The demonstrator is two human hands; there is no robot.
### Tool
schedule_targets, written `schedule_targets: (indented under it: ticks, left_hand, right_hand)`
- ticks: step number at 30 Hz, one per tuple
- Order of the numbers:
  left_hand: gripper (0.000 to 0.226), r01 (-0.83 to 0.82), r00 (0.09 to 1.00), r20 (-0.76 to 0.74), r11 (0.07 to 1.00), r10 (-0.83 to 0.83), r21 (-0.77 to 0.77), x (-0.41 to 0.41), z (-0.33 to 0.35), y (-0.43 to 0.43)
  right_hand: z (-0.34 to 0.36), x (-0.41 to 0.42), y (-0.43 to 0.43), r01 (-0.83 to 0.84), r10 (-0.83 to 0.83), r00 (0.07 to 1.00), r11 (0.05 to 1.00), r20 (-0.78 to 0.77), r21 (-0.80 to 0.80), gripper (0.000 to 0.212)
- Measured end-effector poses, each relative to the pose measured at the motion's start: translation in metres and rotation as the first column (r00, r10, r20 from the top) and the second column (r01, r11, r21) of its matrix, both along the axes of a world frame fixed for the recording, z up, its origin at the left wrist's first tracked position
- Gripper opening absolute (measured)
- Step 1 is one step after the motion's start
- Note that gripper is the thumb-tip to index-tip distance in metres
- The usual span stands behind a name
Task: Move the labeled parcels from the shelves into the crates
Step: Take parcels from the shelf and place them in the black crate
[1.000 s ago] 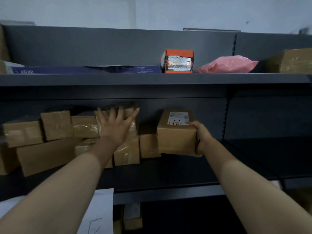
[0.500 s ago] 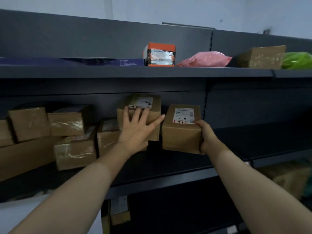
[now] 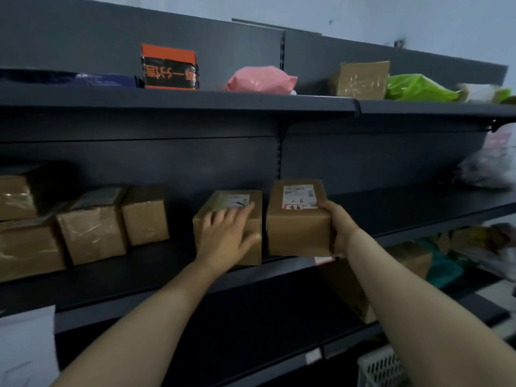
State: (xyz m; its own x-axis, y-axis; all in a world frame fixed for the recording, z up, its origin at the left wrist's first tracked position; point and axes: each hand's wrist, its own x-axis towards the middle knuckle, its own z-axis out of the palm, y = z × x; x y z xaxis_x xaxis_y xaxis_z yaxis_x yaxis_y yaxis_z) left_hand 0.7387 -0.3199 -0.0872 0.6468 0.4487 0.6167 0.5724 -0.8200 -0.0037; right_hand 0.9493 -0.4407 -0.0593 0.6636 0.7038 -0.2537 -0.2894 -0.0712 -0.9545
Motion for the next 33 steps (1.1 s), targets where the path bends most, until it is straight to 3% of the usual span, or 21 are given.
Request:
schedule_targets:
  ticks: [2,4,6,8,10,13,15,20,25,28,31,33]
  left_hand:
    - [0.052,-0.079,0.970,0.220,0.991,0.101,-0.104,0.006,0.010,-0.001]
    - [0.056,-0.221,0.888,0.351,0.945,0.297,-0.241,0.010,0.012,0.000]
    - [0.079,-0.213,0.779,0.372,0.772,0.504,-0.599,0.010,0.012,0.001]
    - [0.097,0.039,0.686,0.420,0.546,0.594,-0.837,0.010,0.011,0.003]
    - [0.104,0.225,0.607,0.511,0.485,0.608,-0.845,0.010,0.008,0.002]
    - [0.110,0.413,0.462,0.643,0.493,0.611,-0.766,0.004,0.006,-0.003]
    - [0.105,0.502,0.433,0.679,0.467,0.593,-0.728,0.002,0.004,-0.013]
    - [0.064,0.609,0.434,0.712,0.403,0.552,-0.683,0.009,-0.003,-0.044]
    - [0.039,0.717,0.493,0.761,0.300,0.421,-0.630,0.031,-0.013,-0.103]
    - [0.021,0.769,0.561,0.764,0.142,0.319,-0.623,0.052,-0.026,-0.157]
    - [0.029,0.720,0.690,0.691,-0.110,0.214,-0.685,0.083,-0.044,-0.221]
    - [0.032,0.643,0.765,0.630,-0.225,0.134,-0.732,0.105,-0.058,-0.262]
  right_hand:
    - [-0.003,0.002,0.000,-0.066,0.066,0.998,0.998,-0.007,0.007,0.032]
    - [-0.005,0.003,0.002,-0.115,0.116,0.993,0.993,-0.026,0.031,0.030]
    - [-0.007,0.003,0.004,-0.144,0.146,0.989,0.989,-0.037,0.043,0.034]
    - [-0.007,0.002,0.004,-0.154,0.156,0.987,0.987,-0.032,0.046,0.034]
    - [-0.009,0.000,0.001,-0.156,0.158,0.987,0.986,-0.028,0.066,0.030]
    - [-0.017,0.001,-0.007,-0.137,0.141,0.989,0.984,-0.030,0.115,0.035]
    - [-0.019,-0.002,-0.020,-0.073,0.078,0.996,0.989,-0.037,0.131,0.033]
    - [-0.026,-0.004,-0.075,0.079,-0.067,0.996,0.971,-0.062,0.224,0.048]
    - [-0.049,-0.007,-0.165,0.258,-0.231,0.963,0.941,-0.141,0.218,0.026]
    - [-0.071,-0.009,-0.235,0.401,-0.367,0.907,0.902,-0.204,0.161,0.027]
    - [-0.091,-0.012,-0.319,0.561,-0.529,0.811,0.825,-0.250,0.073,0.031]
    - [-0.101,-0.013,-0.374,0.647,-0.624,0.742,0.763,-0.244,0.018,0.026]
